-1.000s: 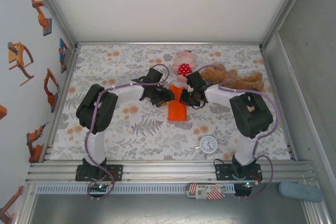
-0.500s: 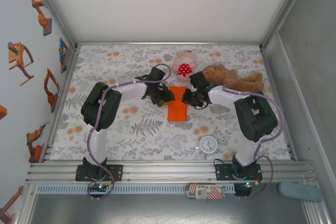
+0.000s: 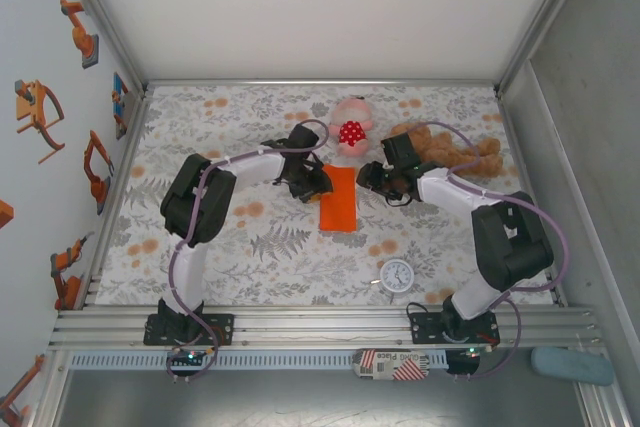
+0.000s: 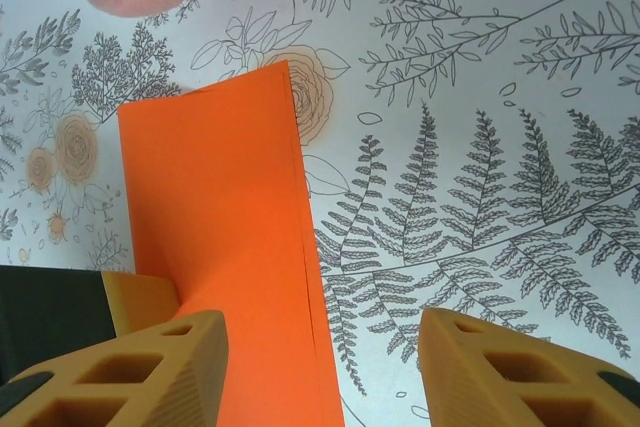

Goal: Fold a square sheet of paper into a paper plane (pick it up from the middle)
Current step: First fold in half a square sheet of paper at the center of the table.

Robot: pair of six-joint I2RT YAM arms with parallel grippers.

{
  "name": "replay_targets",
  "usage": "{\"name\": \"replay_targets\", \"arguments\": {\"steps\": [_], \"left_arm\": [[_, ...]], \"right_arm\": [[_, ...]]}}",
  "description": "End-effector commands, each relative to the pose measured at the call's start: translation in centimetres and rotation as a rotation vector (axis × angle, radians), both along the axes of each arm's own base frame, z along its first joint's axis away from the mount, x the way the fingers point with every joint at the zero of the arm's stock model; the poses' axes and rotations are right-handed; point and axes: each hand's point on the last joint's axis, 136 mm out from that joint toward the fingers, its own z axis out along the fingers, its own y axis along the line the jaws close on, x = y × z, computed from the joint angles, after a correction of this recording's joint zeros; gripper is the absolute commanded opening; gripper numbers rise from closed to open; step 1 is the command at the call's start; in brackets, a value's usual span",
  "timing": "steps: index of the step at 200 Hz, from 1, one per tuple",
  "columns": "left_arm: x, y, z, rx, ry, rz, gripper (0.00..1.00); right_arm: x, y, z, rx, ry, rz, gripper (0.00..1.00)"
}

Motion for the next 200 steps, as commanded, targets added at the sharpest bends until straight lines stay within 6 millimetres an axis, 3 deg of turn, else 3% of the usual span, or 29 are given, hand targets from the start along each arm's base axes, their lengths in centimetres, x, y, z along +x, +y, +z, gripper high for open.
{"name": "replay_targets", "arguments": {"steps": [1, 39, 200], "left_arm": [[-4.1, 4.0, -9.3, 0.259, 0.166, 0.043, 0.38], [-4.6, 3.8, -10.5, 0.289, 0.205, 0.051, 0.4], [-5.1, 3.7, -11.4, 0.338, 0.217, -0.071, 0.39]], "right_arm": [[0.0, -0.1, -0.9, 0.017, 0.016, 0.004, 0.52], [0.0, 0.3, -1.4, 0.044, 0.026, 0.026, 0.5], [0.0, 0.2, -1.6, 0.053, 0.018, 0.037, 0.46]]}}
